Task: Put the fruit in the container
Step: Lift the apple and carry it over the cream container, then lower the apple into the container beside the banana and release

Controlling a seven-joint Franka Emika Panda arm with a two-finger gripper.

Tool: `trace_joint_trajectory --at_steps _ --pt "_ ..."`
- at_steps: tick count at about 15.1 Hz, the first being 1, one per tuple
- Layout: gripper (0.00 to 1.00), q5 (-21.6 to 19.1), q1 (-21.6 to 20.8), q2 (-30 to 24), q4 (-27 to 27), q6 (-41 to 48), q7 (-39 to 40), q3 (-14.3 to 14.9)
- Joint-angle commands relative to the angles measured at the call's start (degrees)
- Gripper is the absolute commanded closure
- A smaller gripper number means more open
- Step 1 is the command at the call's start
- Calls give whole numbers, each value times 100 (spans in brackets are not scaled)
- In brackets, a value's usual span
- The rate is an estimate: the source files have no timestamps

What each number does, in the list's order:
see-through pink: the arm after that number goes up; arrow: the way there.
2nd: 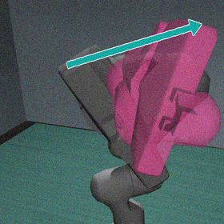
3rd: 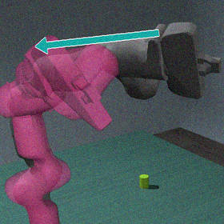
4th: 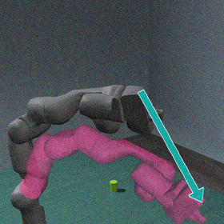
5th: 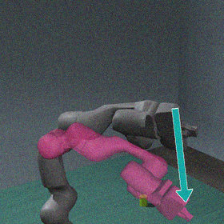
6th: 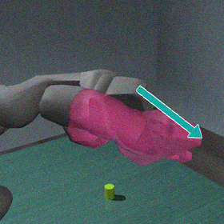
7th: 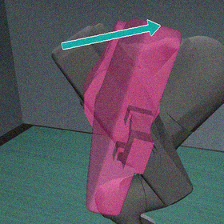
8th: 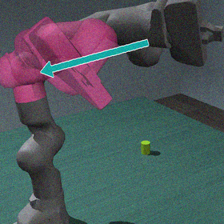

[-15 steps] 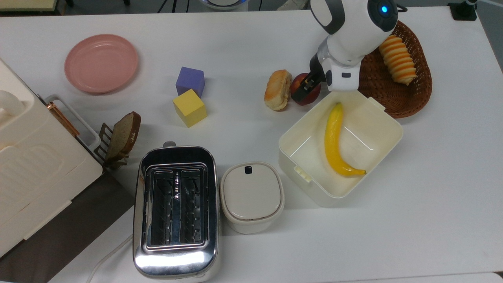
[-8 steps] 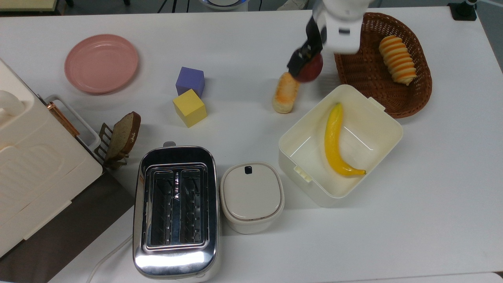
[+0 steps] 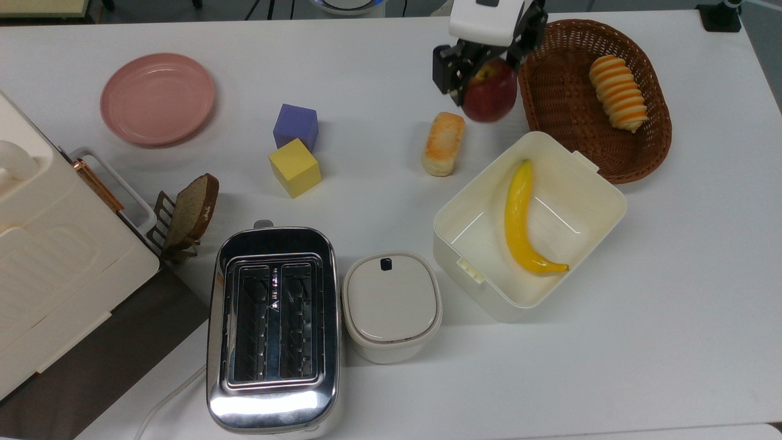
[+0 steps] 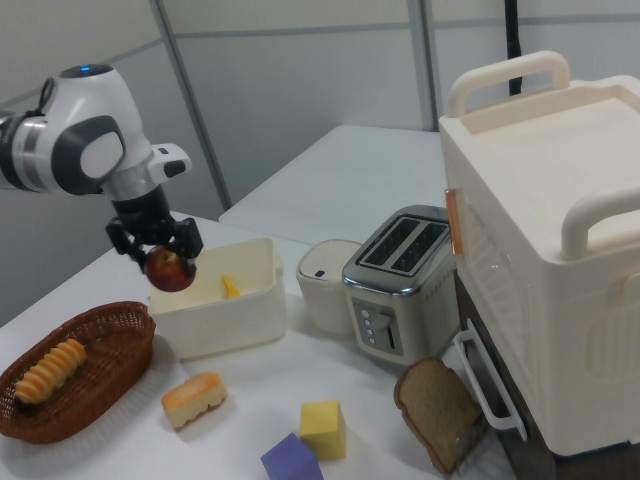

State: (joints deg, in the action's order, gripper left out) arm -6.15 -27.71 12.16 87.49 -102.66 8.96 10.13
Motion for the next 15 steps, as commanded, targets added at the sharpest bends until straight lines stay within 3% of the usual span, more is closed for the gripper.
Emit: trace_joint_trajectory --at_steps 1,5,8,9,12,15 --pt "35 -36 -138 575 -275 -841 -710 25" --pt "35 218 -339 1278 -723 -1002 -939 33" --pt "34 709 -472 1894 -803 -1598 -1386 24" --pt "30 824 -515 2026 -803 -1678 -1484 16" --pt "0 870 -560 2133 -777 -1740 -1546 7" --pt "0 834 -551 2106 -786 -1696 -1555 -2"
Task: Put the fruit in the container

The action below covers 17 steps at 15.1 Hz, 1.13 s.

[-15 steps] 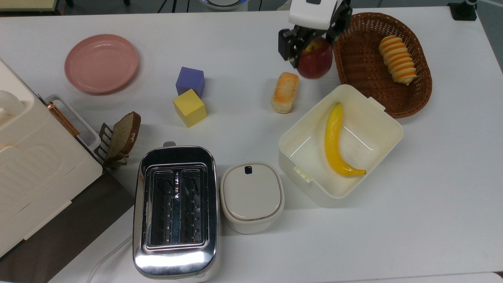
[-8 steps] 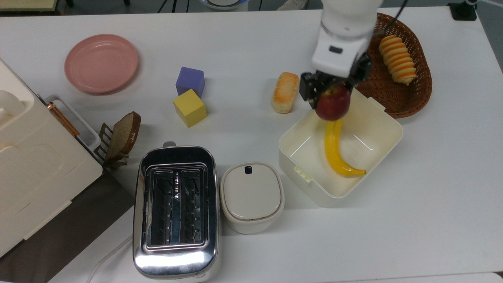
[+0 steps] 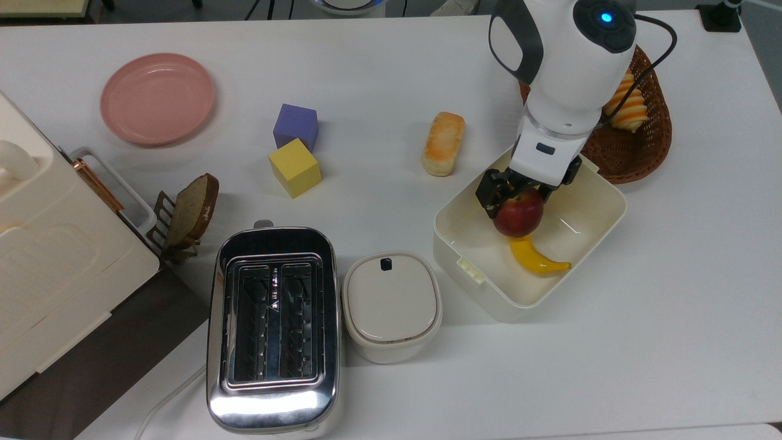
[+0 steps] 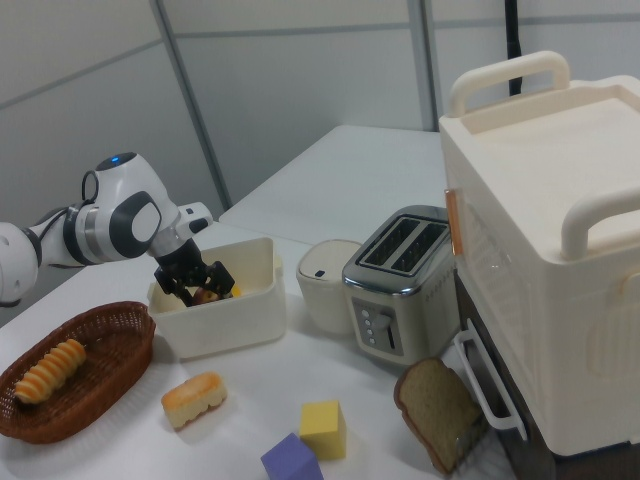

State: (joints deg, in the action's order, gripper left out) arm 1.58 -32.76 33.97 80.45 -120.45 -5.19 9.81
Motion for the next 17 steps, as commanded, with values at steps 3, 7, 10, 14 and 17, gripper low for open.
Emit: trace_joint_trajectory --at_steps 3,7,10,14,17 --pt "0 53 -38 -372 -91 127 -141 91" --pt "0 9 190 -1136 -73 942 -141 92" --pt "0 26 410 -1542 -73 1592 -184 92" --pt "0 26 989 -2025 -47 2848 -202 30" --pt "0 18 1499 -2447 -21 3964 -263 -5"
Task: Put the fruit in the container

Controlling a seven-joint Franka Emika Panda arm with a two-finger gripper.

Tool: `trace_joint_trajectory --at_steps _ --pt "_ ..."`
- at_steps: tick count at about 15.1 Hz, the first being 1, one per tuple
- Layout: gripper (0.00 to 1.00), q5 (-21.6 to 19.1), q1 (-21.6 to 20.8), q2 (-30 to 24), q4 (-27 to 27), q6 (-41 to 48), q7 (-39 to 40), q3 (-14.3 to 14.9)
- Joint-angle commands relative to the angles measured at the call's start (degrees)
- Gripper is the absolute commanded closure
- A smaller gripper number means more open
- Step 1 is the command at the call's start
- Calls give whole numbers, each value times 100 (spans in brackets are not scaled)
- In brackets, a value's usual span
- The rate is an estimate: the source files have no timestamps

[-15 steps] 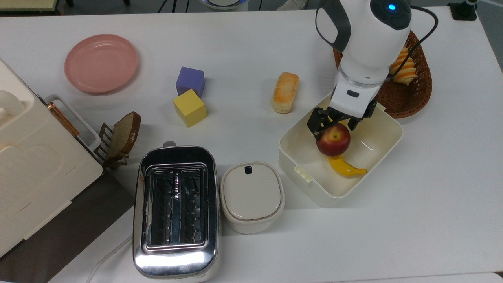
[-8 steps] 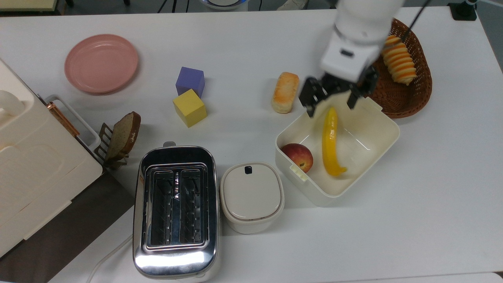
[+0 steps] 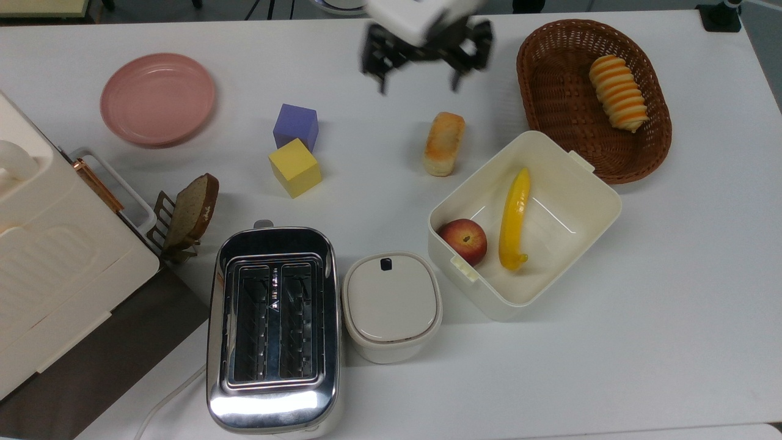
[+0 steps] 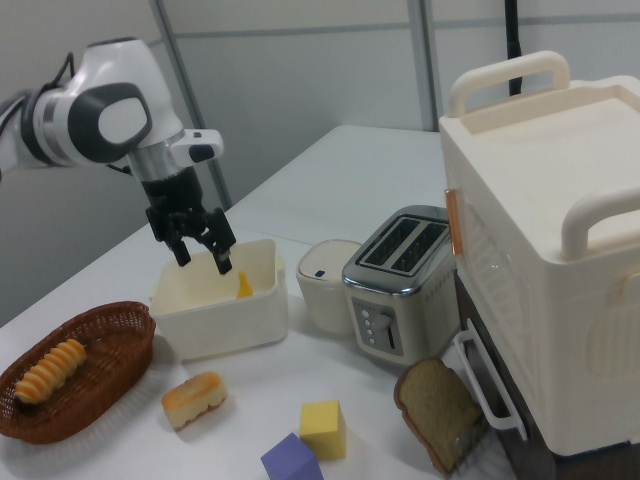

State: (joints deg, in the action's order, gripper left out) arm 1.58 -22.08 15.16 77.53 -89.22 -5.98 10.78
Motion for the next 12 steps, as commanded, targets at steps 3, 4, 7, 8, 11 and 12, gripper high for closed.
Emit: trace_joint_trajectory --at_steps 3,4,7,8,11,12 --pt "0 9 1632 -1040 490 1179 -140 -759" --pt "0 18 1976 -1102 578 1162 -114 -987" --pt "0 0 2444 -1085 614 1065 139 -1113" --pt "0 -8 2515 -1076 658 995 376 -1095" --pt "0 -26 2472 -1076 737 845 598 -982" --pt "0 -26 2480 -1067 737 845 598 -981"
